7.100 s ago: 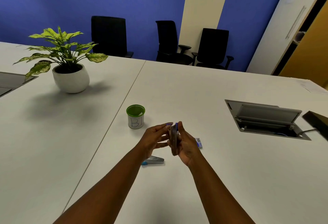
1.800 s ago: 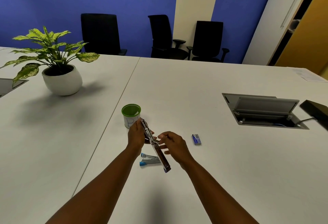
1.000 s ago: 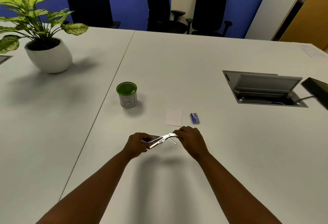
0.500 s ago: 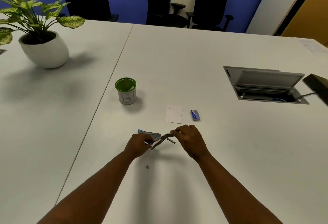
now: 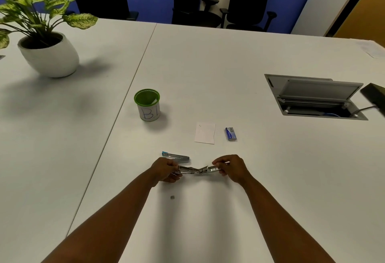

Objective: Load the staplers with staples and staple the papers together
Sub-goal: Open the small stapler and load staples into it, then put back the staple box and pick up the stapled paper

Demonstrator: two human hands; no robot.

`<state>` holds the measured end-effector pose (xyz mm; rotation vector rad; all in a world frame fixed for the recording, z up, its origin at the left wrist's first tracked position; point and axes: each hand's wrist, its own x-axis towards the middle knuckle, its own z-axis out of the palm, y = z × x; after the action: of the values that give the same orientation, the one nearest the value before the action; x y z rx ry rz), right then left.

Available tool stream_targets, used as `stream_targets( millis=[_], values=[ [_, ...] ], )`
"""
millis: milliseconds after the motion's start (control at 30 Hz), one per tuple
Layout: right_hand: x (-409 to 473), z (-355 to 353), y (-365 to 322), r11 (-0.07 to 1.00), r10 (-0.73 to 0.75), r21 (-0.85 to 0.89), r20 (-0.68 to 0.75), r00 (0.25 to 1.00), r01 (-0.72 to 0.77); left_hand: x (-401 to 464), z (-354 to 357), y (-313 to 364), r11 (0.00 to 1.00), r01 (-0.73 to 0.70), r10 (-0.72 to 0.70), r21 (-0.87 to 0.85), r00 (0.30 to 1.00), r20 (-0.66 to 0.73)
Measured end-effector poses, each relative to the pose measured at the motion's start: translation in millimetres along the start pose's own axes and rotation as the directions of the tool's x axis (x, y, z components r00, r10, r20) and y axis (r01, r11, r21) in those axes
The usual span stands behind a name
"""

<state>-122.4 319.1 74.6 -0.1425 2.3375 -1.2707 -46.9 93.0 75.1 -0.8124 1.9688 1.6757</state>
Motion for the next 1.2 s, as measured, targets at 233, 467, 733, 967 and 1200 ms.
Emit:
stream_targets(
  millis=[233,467,733,967,1200],
  values=[
    [2,1,15,0.998,-0.002,-0.06,-0.121,0.993,-0.006,10,9,-8,0.997,0.006,-0.014,-0.081,0.995,-0.096],
    [8,3,22,0.991,-0.004,-0.133,-0.217,0.976,-0.026,14,4,-8,0.988,0.029,-0.05,-0.151,0.989,-0.139],
    [3,11,21,0.98,0.014,-0.189,-0.273,0.962,-0.068,4,-13,-1,0.988,0.027,-0.04,-0.153,0.996,-0.081],
    [-3,31,9,0.896,-0.379,-0.391,-0.427,0.821,0.211,-1,-35,-3,0.913,-0.373,0.405,0.163,0.798,-0.446],
    [-17,78,-18,0.708,-0.489,-0.423,0.284,0.825,0.565,6,-53,-44,0.795,-0.195,0.516,0.575,0.715,-0.471]
  ],
)
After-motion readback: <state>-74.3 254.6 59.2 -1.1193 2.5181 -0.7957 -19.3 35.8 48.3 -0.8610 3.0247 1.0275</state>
